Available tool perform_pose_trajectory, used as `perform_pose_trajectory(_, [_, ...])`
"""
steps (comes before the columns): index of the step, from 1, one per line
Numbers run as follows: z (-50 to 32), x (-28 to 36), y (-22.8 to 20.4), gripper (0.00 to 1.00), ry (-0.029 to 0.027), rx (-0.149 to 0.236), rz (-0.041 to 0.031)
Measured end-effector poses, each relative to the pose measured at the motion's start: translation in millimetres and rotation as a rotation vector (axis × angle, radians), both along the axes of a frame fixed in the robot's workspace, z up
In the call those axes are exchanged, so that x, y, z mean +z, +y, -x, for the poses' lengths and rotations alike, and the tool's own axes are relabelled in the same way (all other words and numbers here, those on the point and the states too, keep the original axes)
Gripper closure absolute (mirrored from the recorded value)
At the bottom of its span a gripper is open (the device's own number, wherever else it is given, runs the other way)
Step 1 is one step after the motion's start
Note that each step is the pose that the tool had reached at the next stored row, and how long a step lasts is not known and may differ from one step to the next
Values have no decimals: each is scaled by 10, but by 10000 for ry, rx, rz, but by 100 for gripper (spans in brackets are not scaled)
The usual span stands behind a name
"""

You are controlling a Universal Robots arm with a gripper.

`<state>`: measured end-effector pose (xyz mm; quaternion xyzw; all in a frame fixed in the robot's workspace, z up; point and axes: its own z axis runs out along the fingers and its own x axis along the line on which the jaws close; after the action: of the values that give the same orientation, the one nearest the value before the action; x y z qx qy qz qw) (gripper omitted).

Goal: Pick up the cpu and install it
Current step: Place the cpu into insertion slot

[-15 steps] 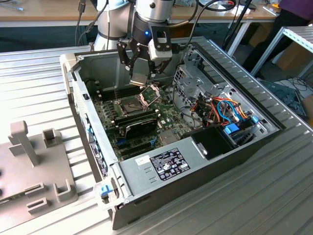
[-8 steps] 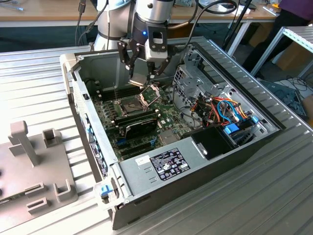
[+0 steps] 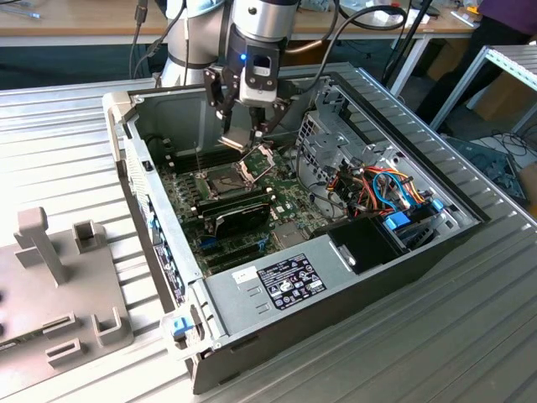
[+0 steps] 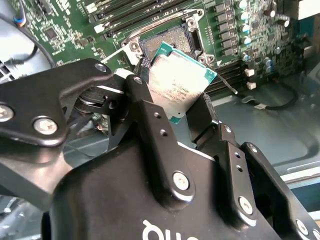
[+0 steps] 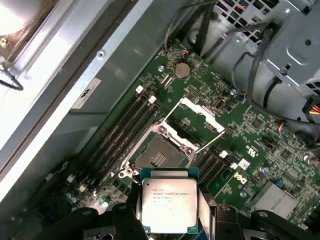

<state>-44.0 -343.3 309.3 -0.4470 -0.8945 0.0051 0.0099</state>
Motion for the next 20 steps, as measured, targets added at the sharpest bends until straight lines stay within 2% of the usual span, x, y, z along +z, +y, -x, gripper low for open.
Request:
perform_pose_trajectory(2, [0,-7,0,45,0,-566,0])
perform_pose_trajectory(11, [0,-31,0,45,0,-2325,0])
perform_pose_trajectory(12, [0,-37,0,45,0,-2651,0])
perform_pose_trajectory(20, [0,-69,0,45,0,-4112,1])
